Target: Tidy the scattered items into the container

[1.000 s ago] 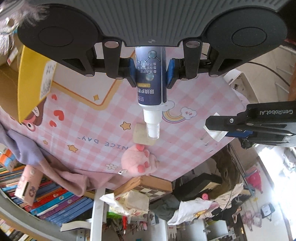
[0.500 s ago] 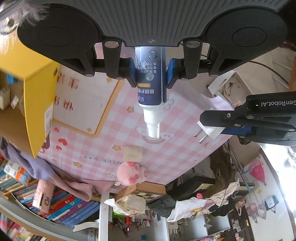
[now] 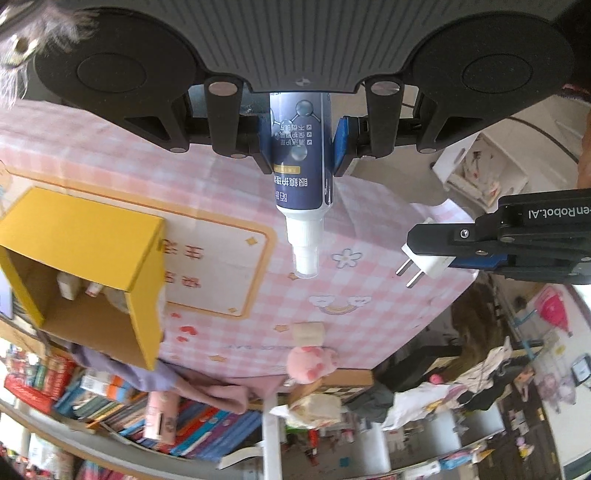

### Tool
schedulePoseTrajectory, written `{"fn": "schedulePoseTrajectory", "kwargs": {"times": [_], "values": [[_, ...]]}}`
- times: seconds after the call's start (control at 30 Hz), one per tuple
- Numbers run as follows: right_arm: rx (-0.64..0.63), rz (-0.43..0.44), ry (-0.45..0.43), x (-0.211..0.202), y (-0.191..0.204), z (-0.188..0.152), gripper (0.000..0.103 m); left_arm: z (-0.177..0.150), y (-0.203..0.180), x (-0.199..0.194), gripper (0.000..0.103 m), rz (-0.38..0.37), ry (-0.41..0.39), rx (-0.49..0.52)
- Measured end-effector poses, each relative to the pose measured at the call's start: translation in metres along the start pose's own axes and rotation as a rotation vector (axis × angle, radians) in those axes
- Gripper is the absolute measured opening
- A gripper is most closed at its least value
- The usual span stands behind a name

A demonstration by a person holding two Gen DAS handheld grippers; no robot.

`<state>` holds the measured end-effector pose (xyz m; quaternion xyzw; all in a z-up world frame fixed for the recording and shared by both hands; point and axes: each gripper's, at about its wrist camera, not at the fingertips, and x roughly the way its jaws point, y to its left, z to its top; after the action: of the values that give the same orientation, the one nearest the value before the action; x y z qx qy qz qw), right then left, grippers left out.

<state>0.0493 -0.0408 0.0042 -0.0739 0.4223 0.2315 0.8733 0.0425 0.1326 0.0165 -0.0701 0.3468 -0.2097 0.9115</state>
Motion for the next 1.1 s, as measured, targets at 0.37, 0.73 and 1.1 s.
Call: {"fn": "schedulePoseTrajectory", "kwargs": {"times": [0.37,0.73,1.1], "values": [[0.08,-0.093,0.003,-0.025,-0.017,-0.026,0.031,-0.002,-0.031,0.014,0.024,-0.117,0.022,0.068],[0.23,-0.226,0.008,-0.056,-0.049,-0.063,0.031,0.002,-0.078,0.047,0.025,-0.282,0.081,0.18],[0.357,-0.311,-0.001,-0.08,-0.084,-0.088,0.031,0.006,-0.12,0.075,0.025,-0.378,0.129,0.274]]}}
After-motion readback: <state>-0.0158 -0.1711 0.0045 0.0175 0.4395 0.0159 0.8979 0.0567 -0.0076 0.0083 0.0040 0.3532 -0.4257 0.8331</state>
